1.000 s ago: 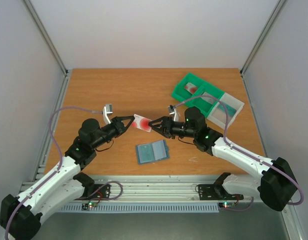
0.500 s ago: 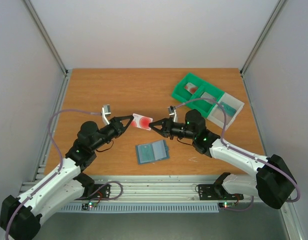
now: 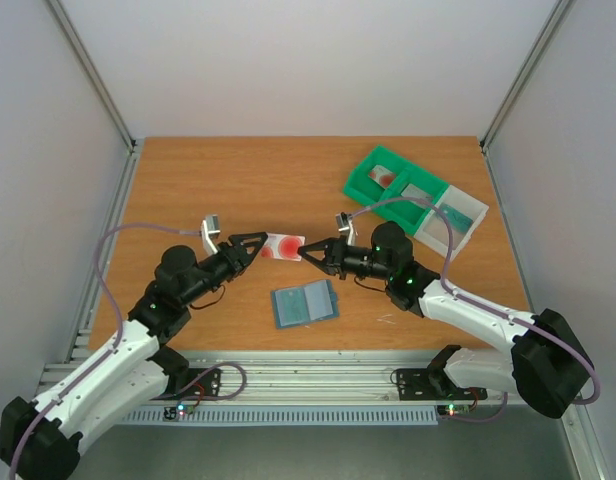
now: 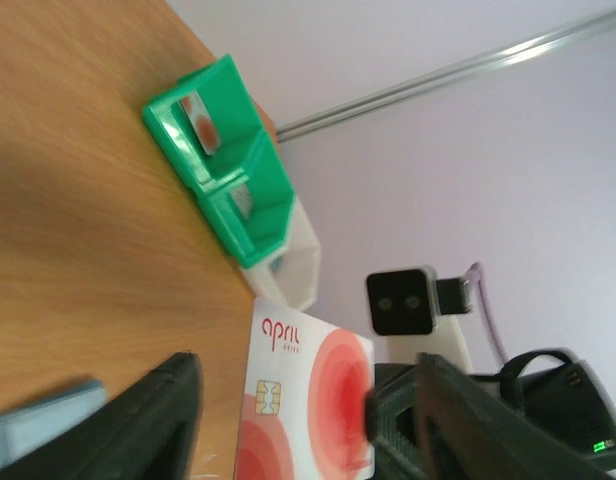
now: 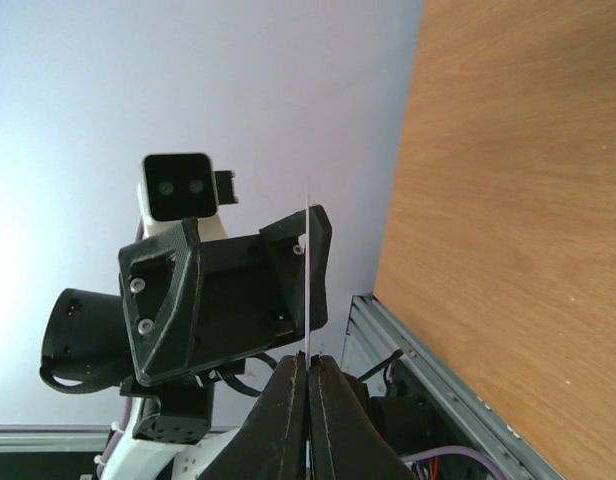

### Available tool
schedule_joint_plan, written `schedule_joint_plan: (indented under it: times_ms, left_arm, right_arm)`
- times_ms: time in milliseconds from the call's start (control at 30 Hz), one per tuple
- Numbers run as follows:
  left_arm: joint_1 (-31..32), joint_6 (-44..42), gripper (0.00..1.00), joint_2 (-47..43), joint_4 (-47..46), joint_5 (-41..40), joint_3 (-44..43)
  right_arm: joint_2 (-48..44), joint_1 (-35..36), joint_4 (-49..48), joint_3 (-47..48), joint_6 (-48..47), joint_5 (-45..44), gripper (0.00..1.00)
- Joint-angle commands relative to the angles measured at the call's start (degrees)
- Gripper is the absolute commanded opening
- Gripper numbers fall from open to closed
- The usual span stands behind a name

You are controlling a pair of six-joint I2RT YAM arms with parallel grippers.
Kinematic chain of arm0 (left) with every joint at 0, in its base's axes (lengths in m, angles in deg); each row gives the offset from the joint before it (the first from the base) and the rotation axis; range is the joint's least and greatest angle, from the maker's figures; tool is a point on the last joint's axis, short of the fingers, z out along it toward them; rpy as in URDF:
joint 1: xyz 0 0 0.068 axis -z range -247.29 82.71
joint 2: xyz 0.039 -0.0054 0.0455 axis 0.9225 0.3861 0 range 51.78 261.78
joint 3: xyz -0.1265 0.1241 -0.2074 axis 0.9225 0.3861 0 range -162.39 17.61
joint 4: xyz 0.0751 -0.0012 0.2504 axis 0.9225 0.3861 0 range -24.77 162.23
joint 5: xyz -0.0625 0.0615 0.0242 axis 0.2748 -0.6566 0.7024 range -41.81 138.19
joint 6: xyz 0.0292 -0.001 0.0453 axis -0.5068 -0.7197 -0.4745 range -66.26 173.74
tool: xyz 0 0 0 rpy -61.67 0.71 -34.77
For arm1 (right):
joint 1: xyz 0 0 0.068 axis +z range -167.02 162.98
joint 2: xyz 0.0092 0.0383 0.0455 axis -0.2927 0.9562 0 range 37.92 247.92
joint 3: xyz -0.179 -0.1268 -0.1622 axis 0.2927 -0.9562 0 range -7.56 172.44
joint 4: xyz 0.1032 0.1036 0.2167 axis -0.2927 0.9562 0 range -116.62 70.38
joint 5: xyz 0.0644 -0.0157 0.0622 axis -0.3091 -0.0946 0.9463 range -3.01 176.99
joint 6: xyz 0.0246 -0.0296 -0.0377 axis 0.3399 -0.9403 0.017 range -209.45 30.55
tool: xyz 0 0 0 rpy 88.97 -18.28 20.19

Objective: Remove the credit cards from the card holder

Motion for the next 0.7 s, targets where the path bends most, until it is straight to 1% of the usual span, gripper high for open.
schedule_joint_plan:
  times_ms: [0,133,167,367,467,667]
  left_arm:
    - [0.03,-2.44,0.67,-2.28,6.42,-2.08,-2.18]
    - [0.02,-5.73,0.94,-3.69,15.69,-3.76,-4.75]
    - [0.02,-6.57,0.98,-4.03,17.57,-4.3,-5.11]
    - [0.03,-10.61,0.99,-6.19,25.25,-7.18,-6.42]
    - [0.03,-12.58,0.99,-5.74,29.36,-8.2,-7.19]
    - [0.02,-16.97,0.99,-3.15,30.14,-6.24,-6.4]
  right_arm:
    - [-1.1,0.27,0.31,-1.06,-2.12,-0.71,0.01]
    - [-1.93,0.14,6.48,0.94,-5.41,-1.6,0.01]
    - [-1.98,0.1,8.17,1.65,-6.41,-1.71,0.01]
    - [-1.19,-1.4,16.89,6.09,-11.72,-3.02,0.01]
    - [0.16,-3.18,21.02,8.77,-14.73,-3.9,0.01]
    - [4.09,-7.85,33.29,16.73,-22.39,-10.03,0.01]
